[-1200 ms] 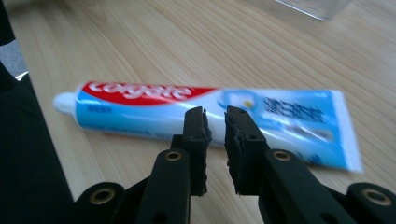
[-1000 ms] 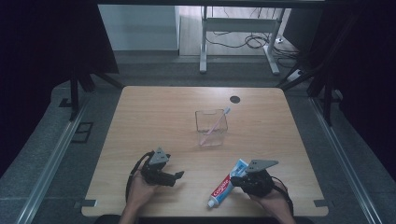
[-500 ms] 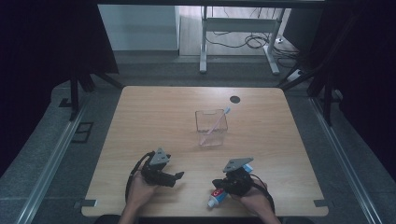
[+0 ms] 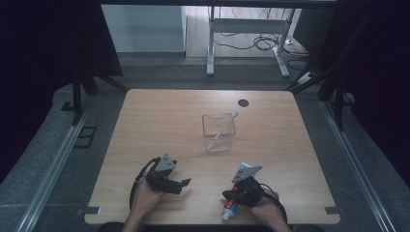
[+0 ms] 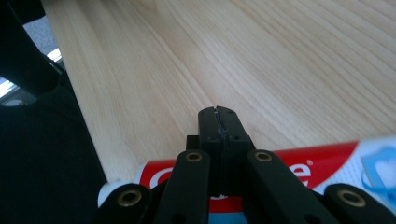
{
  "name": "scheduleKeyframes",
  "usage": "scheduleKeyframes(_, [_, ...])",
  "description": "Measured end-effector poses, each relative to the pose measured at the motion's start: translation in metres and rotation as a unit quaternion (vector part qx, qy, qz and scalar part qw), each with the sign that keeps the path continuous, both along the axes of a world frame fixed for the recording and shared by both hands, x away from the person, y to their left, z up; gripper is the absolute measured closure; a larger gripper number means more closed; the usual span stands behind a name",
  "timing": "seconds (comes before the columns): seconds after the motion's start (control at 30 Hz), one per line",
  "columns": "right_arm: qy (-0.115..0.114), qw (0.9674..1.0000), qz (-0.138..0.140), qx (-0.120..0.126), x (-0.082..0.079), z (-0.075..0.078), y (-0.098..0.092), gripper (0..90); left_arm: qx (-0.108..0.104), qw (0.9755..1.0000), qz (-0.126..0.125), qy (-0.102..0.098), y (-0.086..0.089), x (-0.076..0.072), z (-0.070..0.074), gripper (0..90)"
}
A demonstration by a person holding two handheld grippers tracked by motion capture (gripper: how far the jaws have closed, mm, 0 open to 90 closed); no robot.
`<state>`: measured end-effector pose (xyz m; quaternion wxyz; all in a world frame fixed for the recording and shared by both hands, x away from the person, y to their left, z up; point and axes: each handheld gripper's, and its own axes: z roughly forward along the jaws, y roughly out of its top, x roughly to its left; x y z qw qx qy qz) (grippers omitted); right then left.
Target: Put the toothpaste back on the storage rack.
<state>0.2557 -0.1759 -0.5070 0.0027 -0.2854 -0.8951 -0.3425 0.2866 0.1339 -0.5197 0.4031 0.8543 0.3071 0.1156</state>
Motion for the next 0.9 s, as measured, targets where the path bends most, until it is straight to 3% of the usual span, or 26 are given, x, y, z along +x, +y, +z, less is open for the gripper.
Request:
scheduleKeyframes(0.4, [0.008, 0.9999, -0.008, -0.012, -0.005, -0.002, -0.024, 89.8, 0.0, 1.0, -0.002, -0.002, 0.002, -0.001, 0.001, 13.6])
scheduleKeyframes(0.9, [-0.007, 0.9989, -0.03, -0.036, -0.004, 0.001, -0.053, 89.2, 0.002, 1.0, -0.005, -0.002, 0.001, -0.001, 0.001, 13.7])
